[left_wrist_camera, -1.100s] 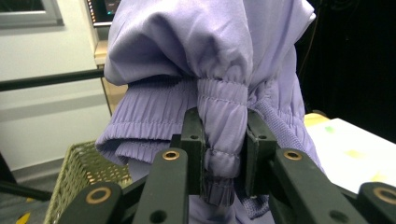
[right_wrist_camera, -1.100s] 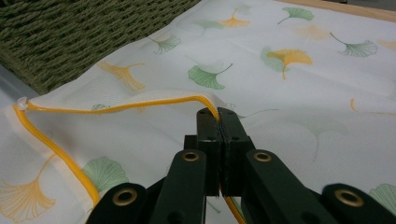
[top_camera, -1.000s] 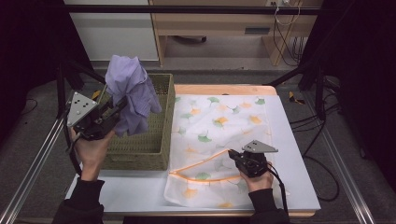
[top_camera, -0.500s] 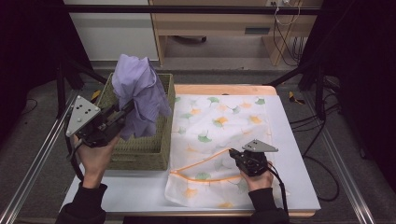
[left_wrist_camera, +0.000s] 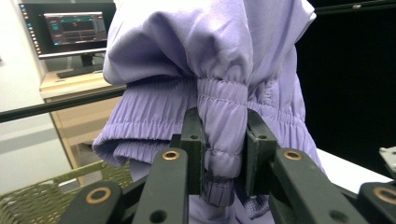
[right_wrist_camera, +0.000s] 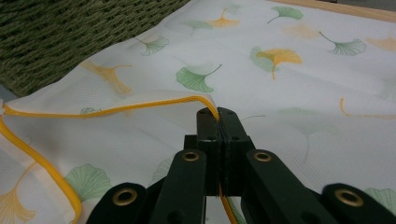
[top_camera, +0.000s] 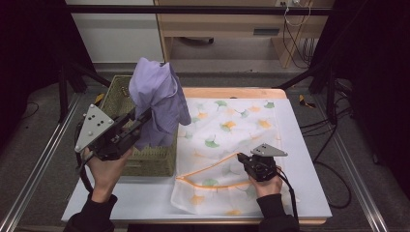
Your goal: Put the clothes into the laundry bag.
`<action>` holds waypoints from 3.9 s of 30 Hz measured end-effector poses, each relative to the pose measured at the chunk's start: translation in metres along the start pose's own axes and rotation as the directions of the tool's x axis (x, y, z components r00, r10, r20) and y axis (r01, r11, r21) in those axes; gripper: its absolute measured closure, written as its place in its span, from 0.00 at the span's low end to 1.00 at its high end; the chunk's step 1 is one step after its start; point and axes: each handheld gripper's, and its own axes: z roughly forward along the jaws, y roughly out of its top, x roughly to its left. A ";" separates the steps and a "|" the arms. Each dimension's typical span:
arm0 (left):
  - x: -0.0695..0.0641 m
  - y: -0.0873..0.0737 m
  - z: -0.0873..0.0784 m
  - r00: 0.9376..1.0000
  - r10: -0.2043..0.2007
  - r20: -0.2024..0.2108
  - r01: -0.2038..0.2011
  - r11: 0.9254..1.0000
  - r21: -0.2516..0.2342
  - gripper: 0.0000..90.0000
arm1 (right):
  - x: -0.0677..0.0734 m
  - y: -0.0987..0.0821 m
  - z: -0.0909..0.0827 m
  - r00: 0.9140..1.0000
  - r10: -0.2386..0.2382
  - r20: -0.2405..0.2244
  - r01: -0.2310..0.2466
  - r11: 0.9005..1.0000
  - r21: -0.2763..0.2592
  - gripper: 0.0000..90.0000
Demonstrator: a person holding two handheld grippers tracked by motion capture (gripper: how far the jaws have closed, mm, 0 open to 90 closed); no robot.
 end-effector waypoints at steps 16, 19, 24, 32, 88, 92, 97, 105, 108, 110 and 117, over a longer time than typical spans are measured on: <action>-0.038 -0.014 0.009 0.991 -0.009 0.133 0.004 0.999 0.039 0.81 | -0.007 0.000 0.010 1.000 0.012 0.019 -0.013 1.000 0.014 0.99; -0.047 -0.018 0.010 0.987 -0.002 0.162 -0.005 0.999 0.045 0.81 | -0.009 0.000 0.010 1.000 0.011 0.022 -0.012 1.000 0.012 0.99; -0.061 -0.027 0.007 0.977 -0.023 0.211 0.008 0.998 0.070 0.81 | -0.010 0.000 0.010 1.000 0.017 0.023 -0.017 1.000 0.001 0.99; -0.074 -0.038 0.005 0.964 -0.033 0.262 0.005 0.994 0.109 0.81 | -0.011 0.000 0.011 1.000 0.022 0.021 -0.022 1.000 0.000 0.99; -0.145 -0.162 0.093 0.908 -0.090 0.409 -0.179 0.800 0.572 0.79 | -0.009 0.002 0.008 1.000 0.020 0.015 -0.020 1.000 -0.021 0.99; -0.148 -0.168 0.101 0.911 -0.092 0.401 -0.182 0.784 0.594 0.79 | -0.009 0.002 0.007 1.000 0.015 0.015 -0.014 1.000 -0.024 0.99; -0.150 -0.175 0.110 0.919 -0.099 0.382 -0.172 0.771 0.614 0.76 | -0.008 0.002 0.006 1.000 0.017 0.012 -0.017 1.000 -0.025 0.99; -0.151 -0.176 0.111 0.934 -0.064 0.351 -0.172 0.781 0.601 0.52 | -0.007 0.002 0.006 1.000 0.011 0.014 -0.011 1.000 -0.025 0.99; -0.150 -0.169 0.104 0.942 -0.013 0.335 -0.192 0.798 0.571 0.41 | -0.007 0.002 0.005 1.000 0.011 0.013 -0.011 1.000 -0.026 0.99; -0.148 -0.162 0.098 0.946 0.016 0.323 -0.198 0.819 0.539 0.38 | -0.007 0.002 0.005 1.000 0.010 0.014 -0.010 1.000 -0.027 0.99; -0.126 -0.145 0.099 0.966 0.010 0.260 -0.149 0.841 0.520 0.35 | -0.007 0.002 0.004 1.000 0.015 0.009 -0.015 0.999 -0.030 0.99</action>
